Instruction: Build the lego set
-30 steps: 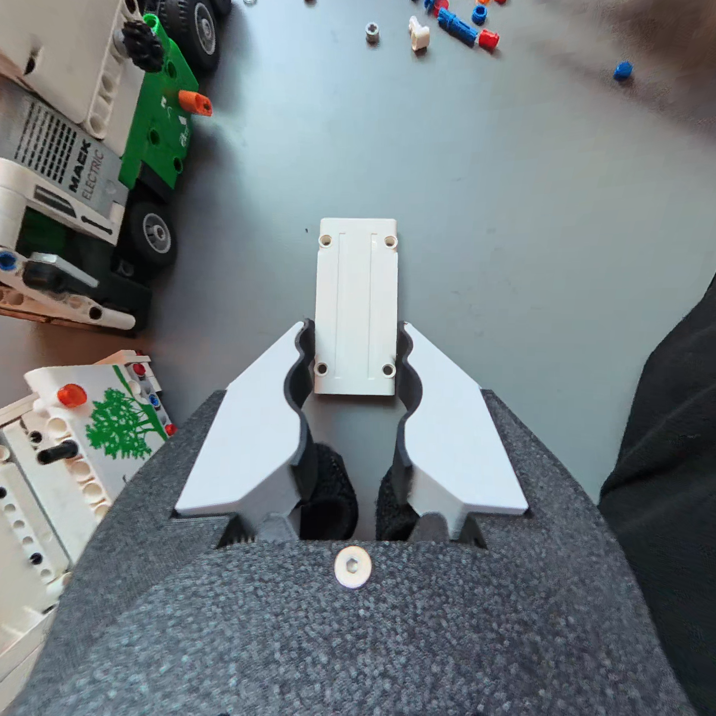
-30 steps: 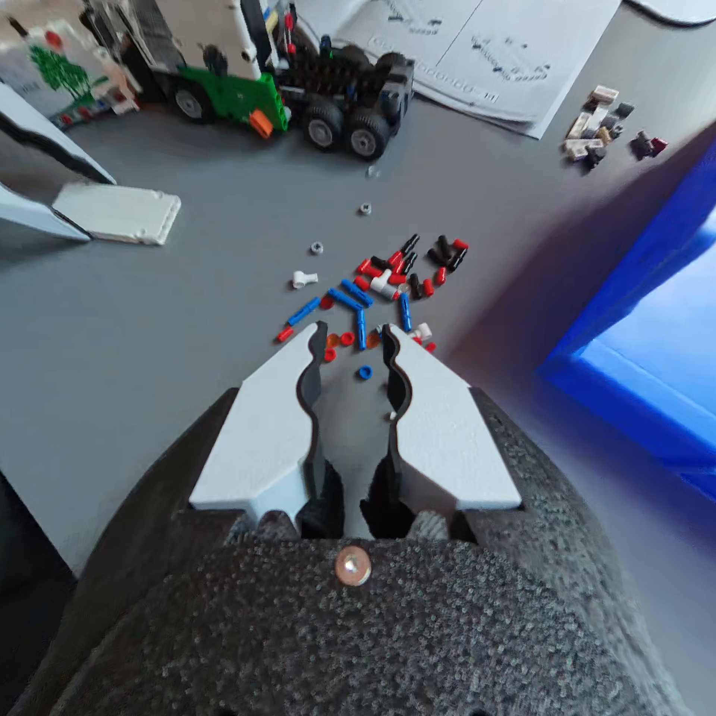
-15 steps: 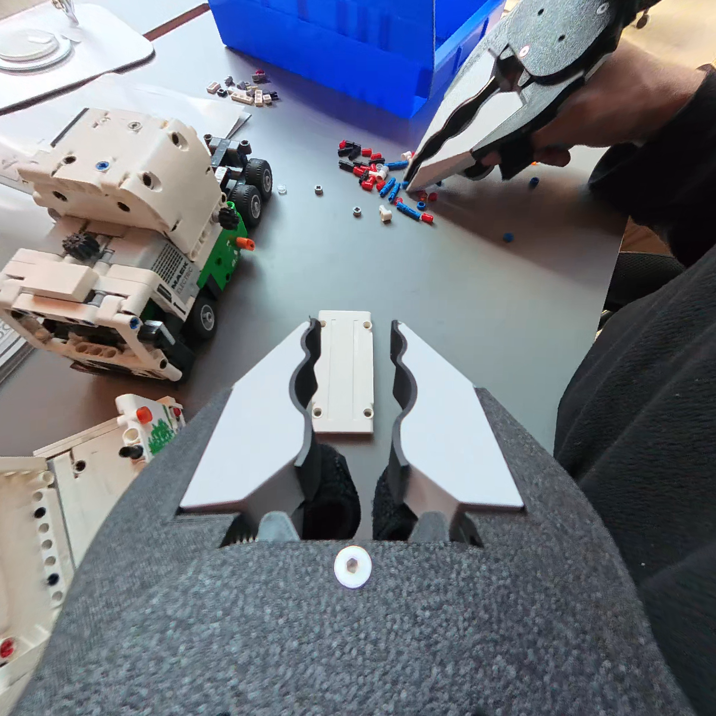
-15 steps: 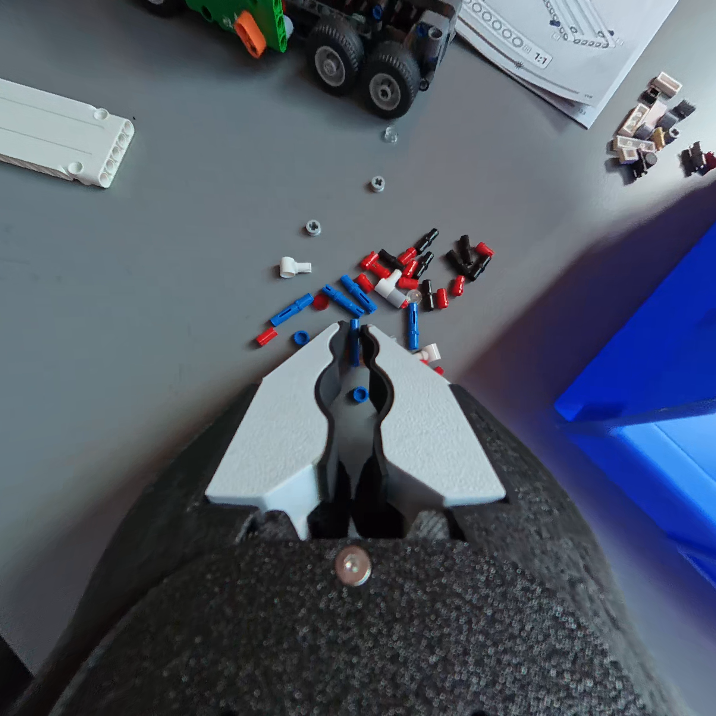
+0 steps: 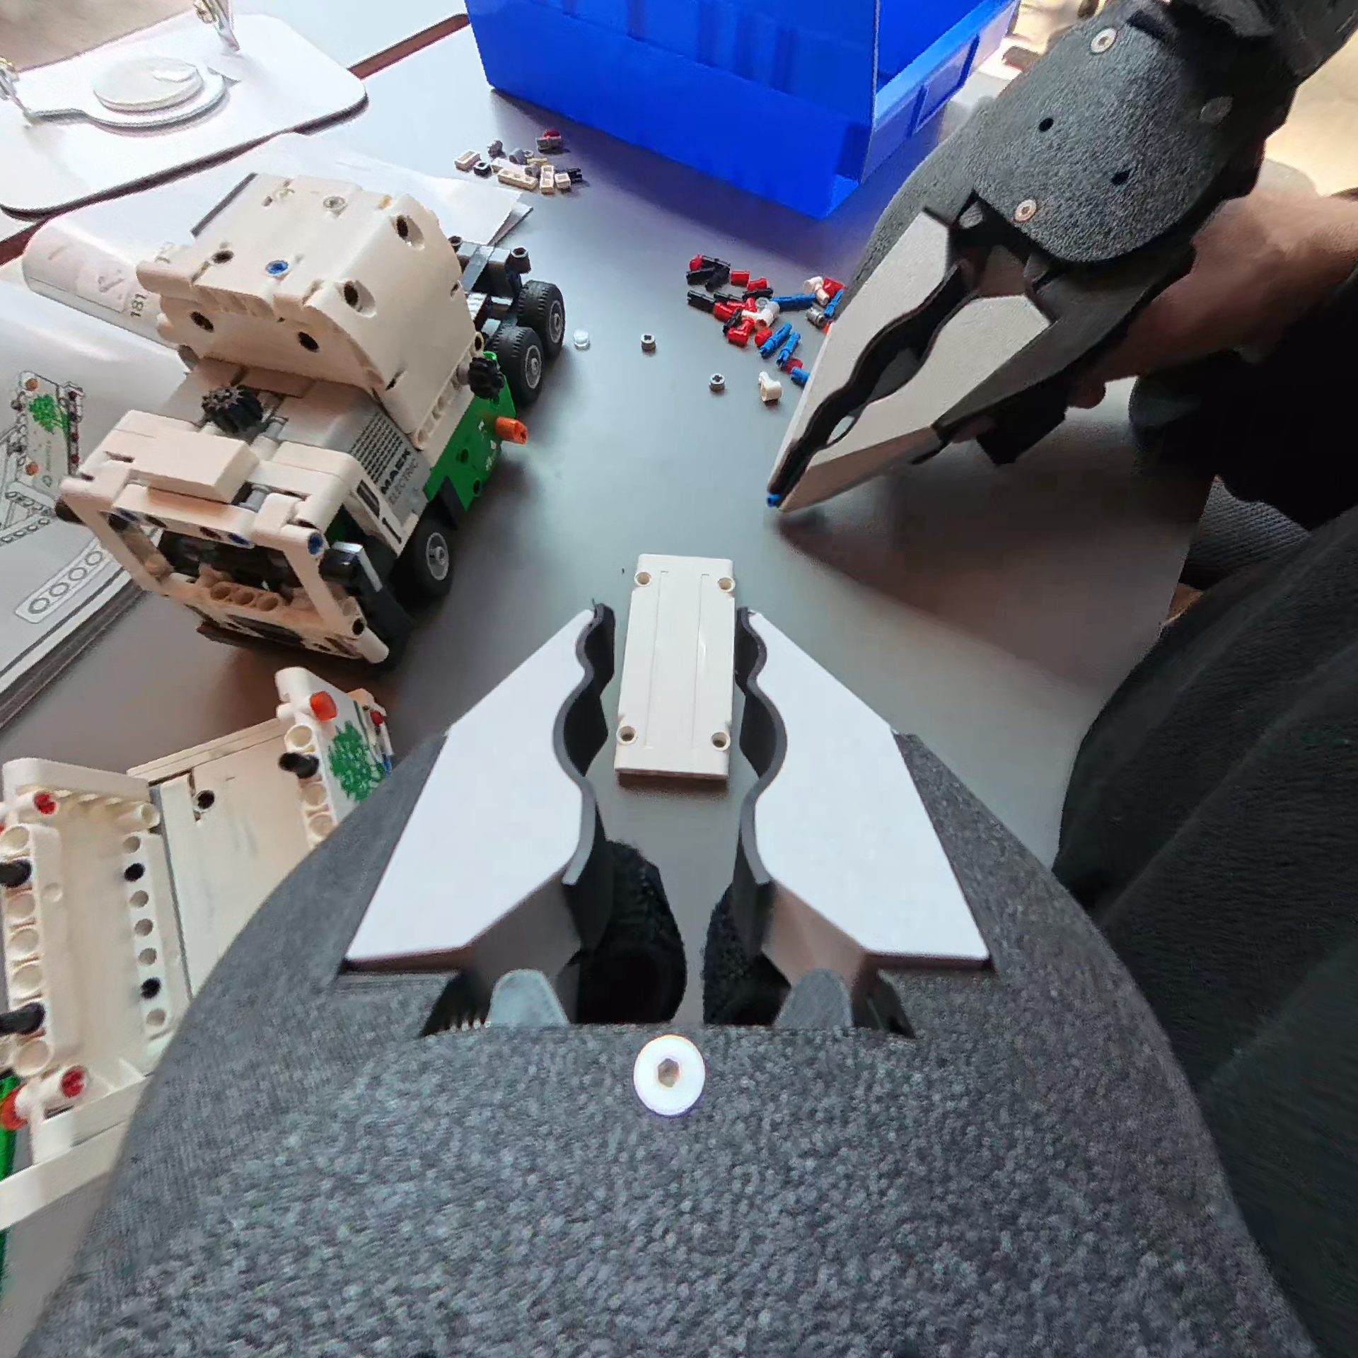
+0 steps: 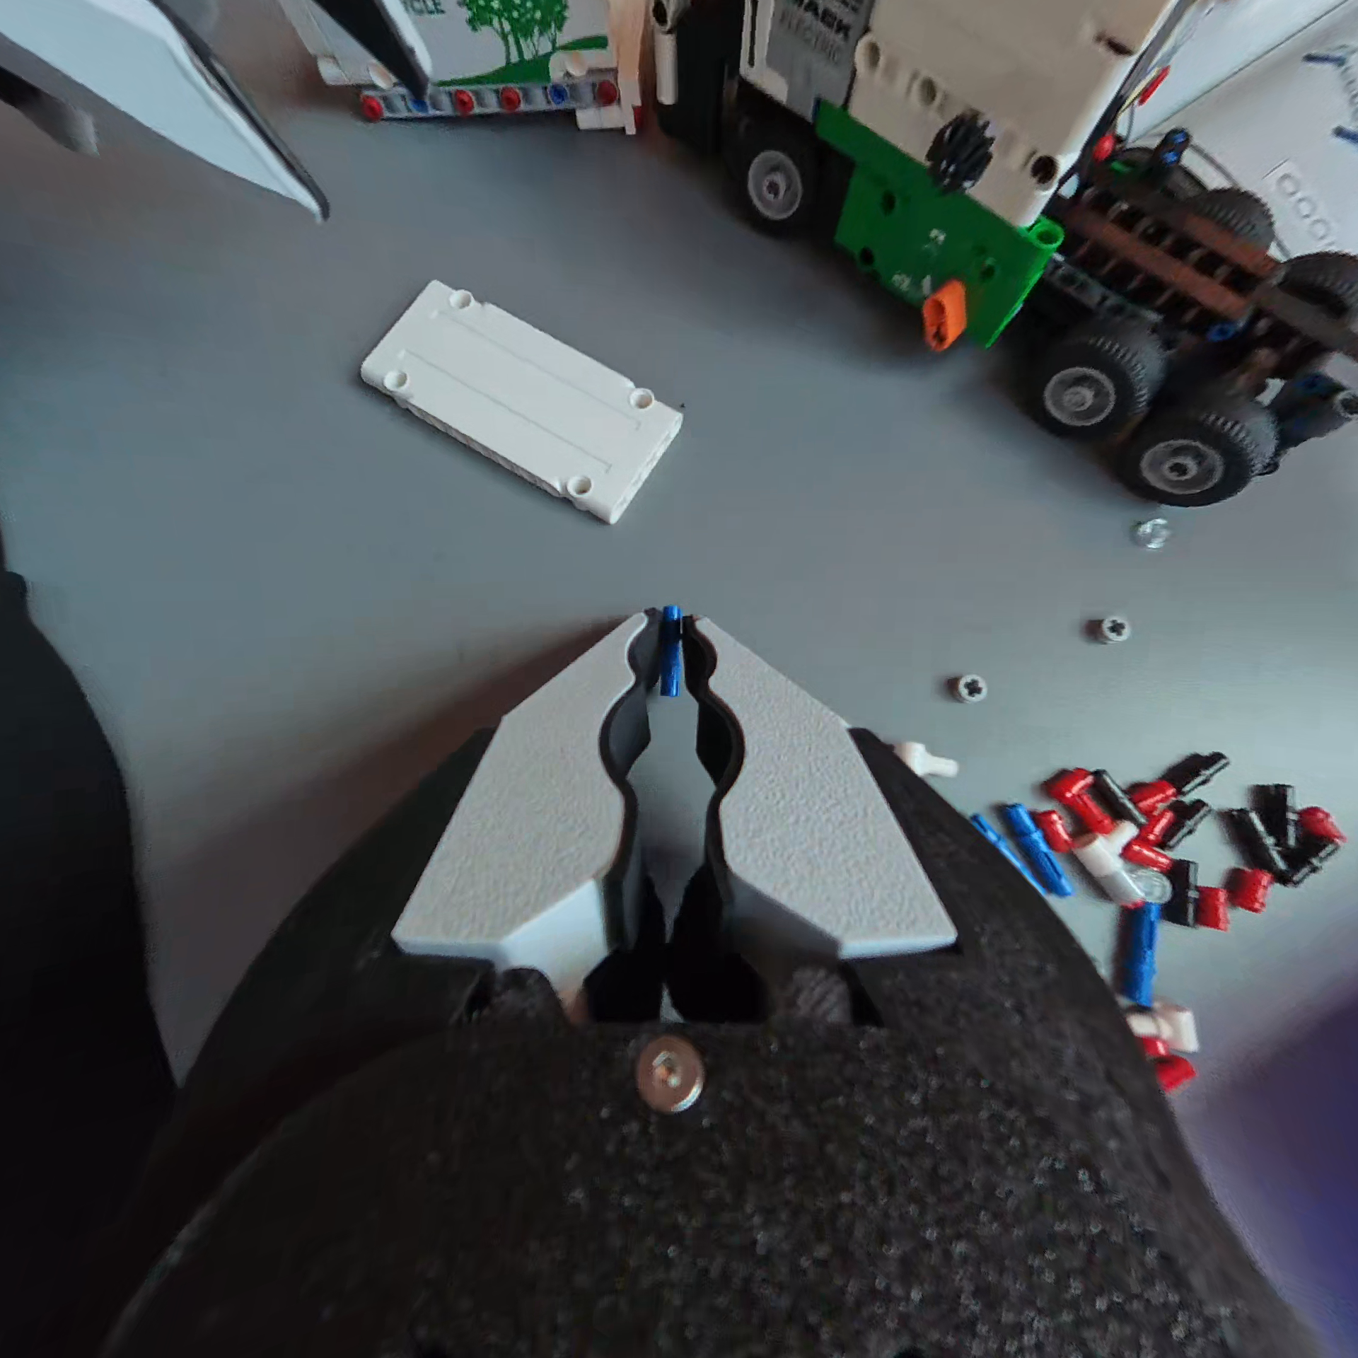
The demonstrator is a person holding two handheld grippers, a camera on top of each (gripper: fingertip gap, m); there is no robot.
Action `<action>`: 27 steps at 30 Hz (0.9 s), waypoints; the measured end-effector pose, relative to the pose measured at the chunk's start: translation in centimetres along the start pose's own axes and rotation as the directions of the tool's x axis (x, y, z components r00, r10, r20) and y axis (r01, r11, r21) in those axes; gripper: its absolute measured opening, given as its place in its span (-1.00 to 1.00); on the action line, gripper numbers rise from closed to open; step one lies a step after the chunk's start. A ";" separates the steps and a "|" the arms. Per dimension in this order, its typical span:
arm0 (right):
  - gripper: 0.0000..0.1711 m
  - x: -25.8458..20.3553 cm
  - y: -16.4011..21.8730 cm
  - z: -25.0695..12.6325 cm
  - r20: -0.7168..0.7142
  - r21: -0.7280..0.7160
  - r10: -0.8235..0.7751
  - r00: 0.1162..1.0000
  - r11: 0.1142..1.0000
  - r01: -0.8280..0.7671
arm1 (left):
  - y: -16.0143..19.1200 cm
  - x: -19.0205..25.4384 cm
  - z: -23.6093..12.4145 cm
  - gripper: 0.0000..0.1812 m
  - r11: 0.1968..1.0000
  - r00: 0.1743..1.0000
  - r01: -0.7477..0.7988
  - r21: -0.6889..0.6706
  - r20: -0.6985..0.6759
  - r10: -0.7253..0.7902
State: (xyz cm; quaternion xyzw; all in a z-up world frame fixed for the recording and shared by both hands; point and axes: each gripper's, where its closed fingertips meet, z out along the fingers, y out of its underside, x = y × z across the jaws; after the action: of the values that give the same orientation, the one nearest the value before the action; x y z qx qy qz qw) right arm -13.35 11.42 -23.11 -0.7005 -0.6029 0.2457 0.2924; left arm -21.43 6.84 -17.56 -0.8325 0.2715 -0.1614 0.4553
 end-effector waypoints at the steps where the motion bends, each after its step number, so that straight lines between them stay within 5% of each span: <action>1: -0.96 -0.1 0.0 0.2 0.011 0.002 0.013 1.000 1.000 -0.013 | 0.2 0.0 -0.1 -0.67 1.000 1.000 0.000 -0.004 0.005 0.000; 7: -0.82 0.4 0.1 0.2 -0.028 0.001 0.039 0.999 0.999 -0.039 | 0.5 0.1 -0.2 -0.67 1.000 1.000 0.024 0.008 -0.002 -0.024; 14: -0.79 5.8 2.8 -5.1 -0.317 0.085 0.301 0.900 0.954 -0.289 | 0.4 -0.1 0.0 -0.67 0.999 0.999 0.030 0.015 -0.019 -0.029; 17: -0.79 5.9 3.9 -4.9 -0.325 0.076 0.351 0.878 0.935 -0.346 | 0.3 0.1 0.3 -0.67 0.999 0.999 0.032 0.016 -0.043 -0.031; 24: -0.97 5.8 4.2 -3.9 -0.379 0.000 0.260 0.888 0.960 -0.281 | 0.4 0.1 0.2 -0.67 1.000 0.999 0.007 0.012 -0.042 -0.006; 27: -0.97 3.5 1.5 -3.1 -0.268 0.043 0.185 0.945 0.983 -0.181 | 0.4 -0.1 0.0 -0.67 0.999 0.999 0.030 0.020 -0.037 -0.029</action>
State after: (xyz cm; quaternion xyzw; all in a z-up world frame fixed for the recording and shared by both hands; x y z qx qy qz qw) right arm -9.60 14.41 -22.00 -0.7777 -0.4875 0.1792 0.3542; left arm -21.63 6.75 -17.93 -0.8286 0.2657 -0.1861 0.4563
